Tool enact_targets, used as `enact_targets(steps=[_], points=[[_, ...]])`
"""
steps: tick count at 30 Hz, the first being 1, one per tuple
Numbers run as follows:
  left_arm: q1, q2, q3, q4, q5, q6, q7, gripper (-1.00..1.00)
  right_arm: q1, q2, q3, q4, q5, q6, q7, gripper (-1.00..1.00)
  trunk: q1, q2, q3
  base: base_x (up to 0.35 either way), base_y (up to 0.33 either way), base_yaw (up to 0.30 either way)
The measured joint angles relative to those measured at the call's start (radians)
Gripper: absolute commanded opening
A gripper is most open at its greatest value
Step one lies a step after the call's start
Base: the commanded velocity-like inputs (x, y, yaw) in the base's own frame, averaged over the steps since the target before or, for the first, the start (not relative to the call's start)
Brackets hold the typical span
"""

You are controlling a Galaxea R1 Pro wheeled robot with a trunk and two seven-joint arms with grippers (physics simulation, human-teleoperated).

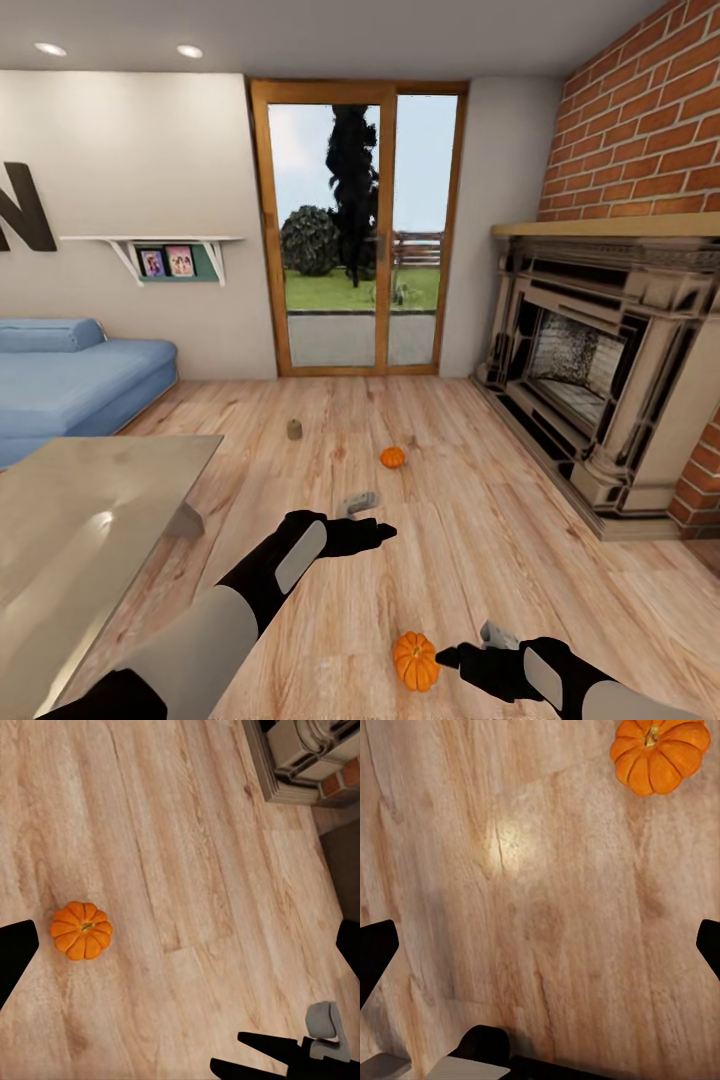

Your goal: Place each of the two pumpkins and all three candles from the living room inside a cabinet in the living room (use any cabinet), then make sure every cabinet is closed, and position the cauldron so it is next to a table in the living room.

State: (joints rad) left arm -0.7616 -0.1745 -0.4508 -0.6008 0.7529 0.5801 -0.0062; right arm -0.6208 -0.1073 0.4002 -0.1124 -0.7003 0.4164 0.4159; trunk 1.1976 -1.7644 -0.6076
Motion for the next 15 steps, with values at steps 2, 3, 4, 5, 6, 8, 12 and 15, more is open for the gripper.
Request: enact_targets(steps=[2,3,4,5,6,8,12,15], points=[[0.000,0.000,0.000,0.001,0.000,-0.001,0.001,1.00,0.000,0.000,0.001,0.000,0.000,-0.001,0.000,1.00,0.000,0.000,-0.003,0.000,0.000,0.000],[0.000,0.000,0.000,0.002,0.000,-0.001,0.001,1.00,0.000,0.000,0.002,0.000,0.000,-0.001,0.000,1.00,0.000,0.000,-0.005,0.008,0.000,0.000],[0.000,0.000,0.000,0.002,-0.001,-0.002,0.001,1.00,0.000,0.000,0.002,0.000,0.000,-0.001,0.000,1.00,0.000,0.000,-0.006,0.074,0.000,0.012],[0.000,0.000,0.000,0.003,-0.001,-0.002,0.002,1.00,0.000,0.001,0.003,0.000,0.000,-0.002,0.000,1.00,0.000,0.000,-0.008,0.122,0.000,0.023],[0.000,0.000,0.000,0.003,-0.001,-0.003,0.002,1.00,0.000,0.001,0.003,0.000,0.000,-0.002,0.000,1.00,0.000,0.000,-0.009,0.198,0.000,0.036],[0.000,0.000,0.000,0.003,-0.002,-0.003,0.002,1.00,0.000,0.001,0.003,0.000,0.000,-0.002,0.000,1.00,0.000,0.000,-0.012,0.245,0.000,0.028],[0.000,0.000,0.000,0.004,-0.002,-0.003,0.002,1.00,0.000,0.001,0.003,0.000,0.000,-0.002,0.001,1.00,-0.001,0.000,-0.014,0.302,0.000,0.010],[0.000,0.000,0.000,0.004,-0.002,-0.003,0.002,1.00,0.000,0.001,0.003,0.000,0.000,-0.003,0.001,1.00,-0.001,0.000,-0.015,0.331,0.000,0.001]])
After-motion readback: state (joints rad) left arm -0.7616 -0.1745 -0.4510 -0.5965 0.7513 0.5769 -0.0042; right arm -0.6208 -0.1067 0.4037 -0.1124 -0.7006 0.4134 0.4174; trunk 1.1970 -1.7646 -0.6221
